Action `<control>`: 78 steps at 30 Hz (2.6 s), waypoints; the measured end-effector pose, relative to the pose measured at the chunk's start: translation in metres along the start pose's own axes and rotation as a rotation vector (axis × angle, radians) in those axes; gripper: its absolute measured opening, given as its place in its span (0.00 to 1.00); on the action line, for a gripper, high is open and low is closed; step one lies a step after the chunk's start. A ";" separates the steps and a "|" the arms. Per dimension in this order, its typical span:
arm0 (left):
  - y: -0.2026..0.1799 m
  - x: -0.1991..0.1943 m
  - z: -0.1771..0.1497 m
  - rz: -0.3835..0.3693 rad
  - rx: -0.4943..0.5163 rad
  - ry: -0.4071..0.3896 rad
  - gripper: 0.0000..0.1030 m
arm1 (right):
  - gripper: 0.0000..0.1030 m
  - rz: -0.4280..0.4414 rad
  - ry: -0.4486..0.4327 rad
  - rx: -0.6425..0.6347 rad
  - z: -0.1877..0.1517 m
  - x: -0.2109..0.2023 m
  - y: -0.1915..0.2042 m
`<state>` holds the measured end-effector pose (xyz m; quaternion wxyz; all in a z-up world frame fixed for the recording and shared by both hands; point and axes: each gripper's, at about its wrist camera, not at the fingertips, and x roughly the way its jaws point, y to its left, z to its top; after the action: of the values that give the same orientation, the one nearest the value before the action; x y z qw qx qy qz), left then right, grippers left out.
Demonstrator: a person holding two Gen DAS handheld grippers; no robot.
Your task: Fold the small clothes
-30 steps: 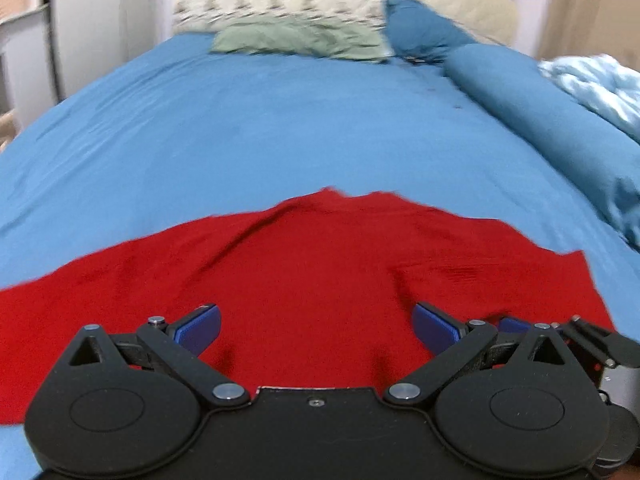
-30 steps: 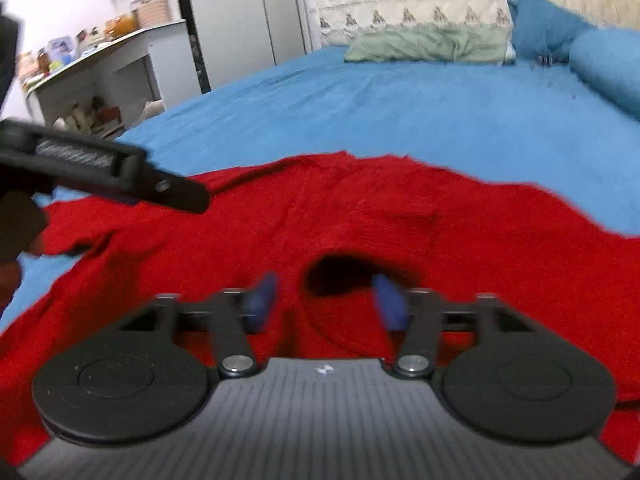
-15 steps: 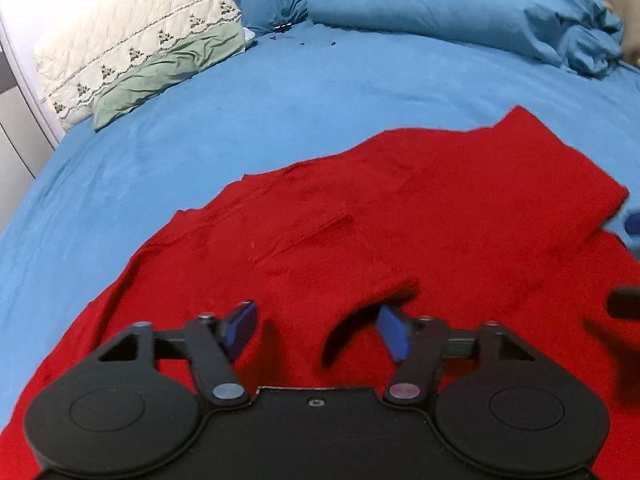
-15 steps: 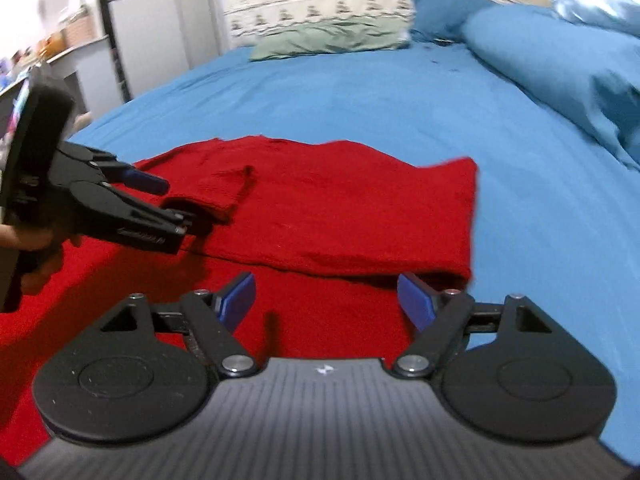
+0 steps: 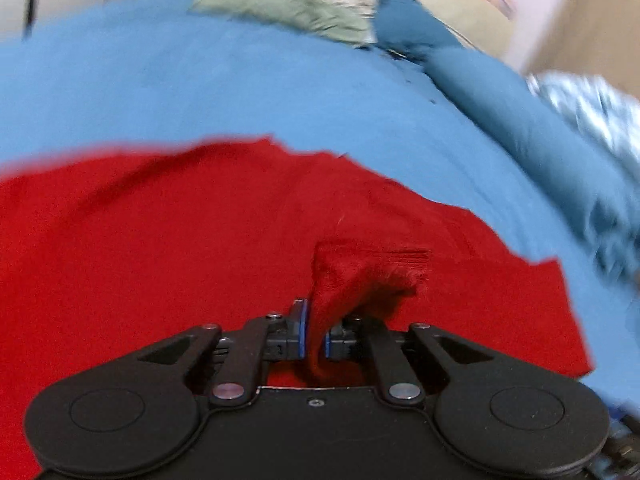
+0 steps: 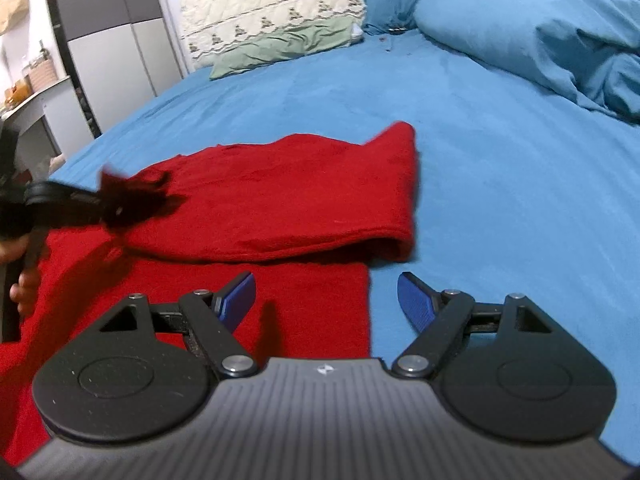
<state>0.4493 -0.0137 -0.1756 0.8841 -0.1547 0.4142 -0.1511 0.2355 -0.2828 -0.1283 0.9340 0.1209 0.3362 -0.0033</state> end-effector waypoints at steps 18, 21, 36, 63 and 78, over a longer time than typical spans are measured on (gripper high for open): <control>-0.019 0.004 0.006 0.068 0.102 -0.120 0.04 | 0.99 -0.080 0.008 -0.038 0.000 0.001 0.007; -0.019 -0.016 0.016 0.105 0.120 -0.226 0.04 | 0.99 -0.098 0.020 -0.075 0.000 0.007 0.012; 0.032 -0.053 0.013 0.232 0.125 -0.349 0.04 | 0.98 -0.258 0.053 -0.251 0.028 0.068 0.036; 0.034 -0.072 -0.010 0.248 0.306 -0.207 0.60 | 1.00 -0.055 0.105 -0.204 0.032 0.092 0.045; 0.064 -0.046 -0.002 0.198 0.205 -0.098 0.71 | 1.00 0.003 0.068 -0.090 0.075 0.159 0.045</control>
<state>0.4282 0.0618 -0.1707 0.9251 -0.0290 0.3661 -0.0969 0.4094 -0.2441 -0.1624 0.9266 0.0794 0.3673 0.0173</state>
